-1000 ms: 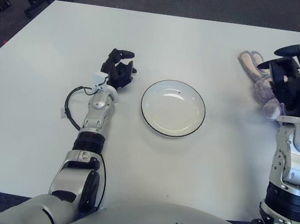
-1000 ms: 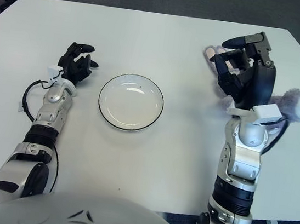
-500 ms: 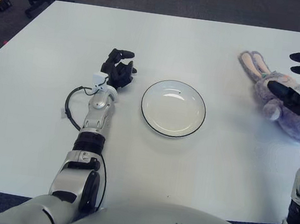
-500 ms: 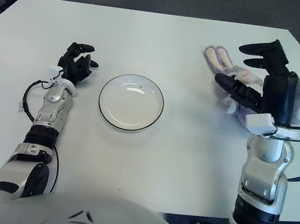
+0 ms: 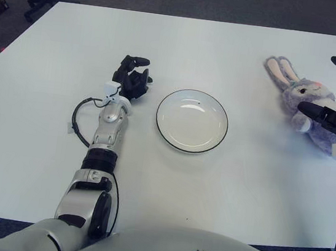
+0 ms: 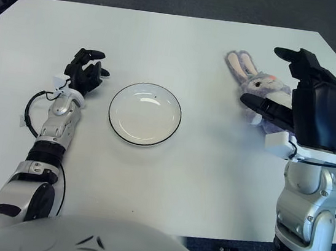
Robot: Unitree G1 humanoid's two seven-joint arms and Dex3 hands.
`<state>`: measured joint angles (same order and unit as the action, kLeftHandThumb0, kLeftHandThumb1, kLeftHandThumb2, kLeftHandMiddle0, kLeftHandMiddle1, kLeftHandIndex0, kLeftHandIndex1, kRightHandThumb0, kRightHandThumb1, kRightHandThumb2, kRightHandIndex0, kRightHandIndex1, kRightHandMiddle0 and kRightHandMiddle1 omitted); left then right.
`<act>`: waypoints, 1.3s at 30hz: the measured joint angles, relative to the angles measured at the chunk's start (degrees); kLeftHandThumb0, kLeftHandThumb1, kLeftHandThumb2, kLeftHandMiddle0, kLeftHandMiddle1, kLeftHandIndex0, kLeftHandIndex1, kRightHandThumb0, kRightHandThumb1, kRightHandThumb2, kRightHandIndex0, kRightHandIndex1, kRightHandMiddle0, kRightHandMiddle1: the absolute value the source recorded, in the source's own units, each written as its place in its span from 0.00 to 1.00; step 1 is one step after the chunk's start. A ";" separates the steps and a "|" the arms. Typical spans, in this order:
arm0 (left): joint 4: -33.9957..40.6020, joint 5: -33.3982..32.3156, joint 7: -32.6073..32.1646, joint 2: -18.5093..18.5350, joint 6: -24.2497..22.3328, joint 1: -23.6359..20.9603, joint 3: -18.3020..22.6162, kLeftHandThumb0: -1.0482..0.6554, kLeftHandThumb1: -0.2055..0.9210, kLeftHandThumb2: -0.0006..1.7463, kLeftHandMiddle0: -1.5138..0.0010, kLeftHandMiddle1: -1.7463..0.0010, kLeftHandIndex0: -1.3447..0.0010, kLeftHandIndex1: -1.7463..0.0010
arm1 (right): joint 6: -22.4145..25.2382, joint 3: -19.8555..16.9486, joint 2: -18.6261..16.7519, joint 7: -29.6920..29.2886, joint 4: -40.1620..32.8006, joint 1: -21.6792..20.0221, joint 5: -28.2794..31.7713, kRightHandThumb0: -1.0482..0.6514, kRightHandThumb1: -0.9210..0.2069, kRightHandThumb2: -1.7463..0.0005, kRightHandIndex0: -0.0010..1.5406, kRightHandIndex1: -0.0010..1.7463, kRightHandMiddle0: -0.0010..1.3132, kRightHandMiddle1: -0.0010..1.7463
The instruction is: Put the doll into the plate.
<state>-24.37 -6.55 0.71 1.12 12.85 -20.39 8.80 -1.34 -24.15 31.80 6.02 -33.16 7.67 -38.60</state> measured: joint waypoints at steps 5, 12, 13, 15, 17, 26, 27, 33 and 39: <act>-0.35 -0.09 0.70 0.23 0.11 -0.07 0.19 0.61 0.77 0.40 0.62 0.12 0.68 0.22 | 0.46 -0.52 1.58 1.74 0.98 1.03 -1.52 0.15 0.00 0.83 0.24 0.00 0.21 0.12; -0.81 -0.21 1.22 0.67 0.41 -0.15 0.39 0.61 0.78 0.38 0.62 0.13 0.68 0.23 | 4.81 -0.44 3.80 7.12 0.27 2.63 -8.87 0.09 0.00 0.74 0.21 0.00 0.18 0.08; -0.87 -0.23 1.34 0.73 0.44 -0.15 0.43 0.61 0.78 0.38 0.62 0.13 0.68 0.23 | 5.55 -0.36 4.09 8.00 0.13 2.68 -10.50 0.08 0.00 0.73 0.21 0.00 0.18 0.08; -0.93 -0.24 1.51 0.84 0.49 -0.15 0.48 0.61 0.79 0.38 0.62 0.13 0.68 0.23 | 6.72 -0.18 4.82 9.41 -0.12 2.75 -12.82 0.07 0.00 0.71 0.20 0.00 0.18 0.07; -0.97 -0.24 1.57 0.89 0.55 -0.15 0.49 0.61 0.79 0.38 0.62 0.13 0.68 0.23 | 7.53 -0.12 5.13 10.25 -0.43 2.74 -14.22 0.06 0.00 0.69 0.19 0.00 0.17 0.07; -1.75 -0.28 1.94 1.01 0.89 -0.62 0.52 0.61 0.79 0.38 0.62 0.13 0.69 0.23 | 10.88 1.46 7.27 18.45 -0.78 2.62 -21.82 0.03 0.00 0.66 0.16 0.00 0.17 0.05; -1.81 -0.28 1.94 1.03 0.93 -0.65 0.54 0.61 0.79 0.37 0.62 0.13 0.69 0.23 | 11.02 1.55 7.34 18.94 -0.78 2.56 -22.17 0.03 0.00 0.66 0.16 0.00 0.17 0.05; -2.00 -0.37 1.99 1.13 0.99 -0.77 0.63 0.61 0.79 0.37 0.62 0.13 0.69 0.23 | 11.27 2.42 9.58 22.64 0.74 1.93 -24.38 0.03 0.00 0.65 0.16 0.00 0.17 0.04; -2.01 -0.61 2.00 1.19 0.99 -0.76 0.70 0.61 0.80 0.37 0.62 0.13 0.69 0.23 | 11.92 3.38 11.20 25.52 1.94 1.18 -26.47 0.02 0.00 0.64 0.15 0.00 0.15 0.03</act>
<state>-26.38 -7.16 2.71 2.31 13.84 -21.16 9.50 10.59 -20.77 43.00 31.54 -31.22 8.85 -65.06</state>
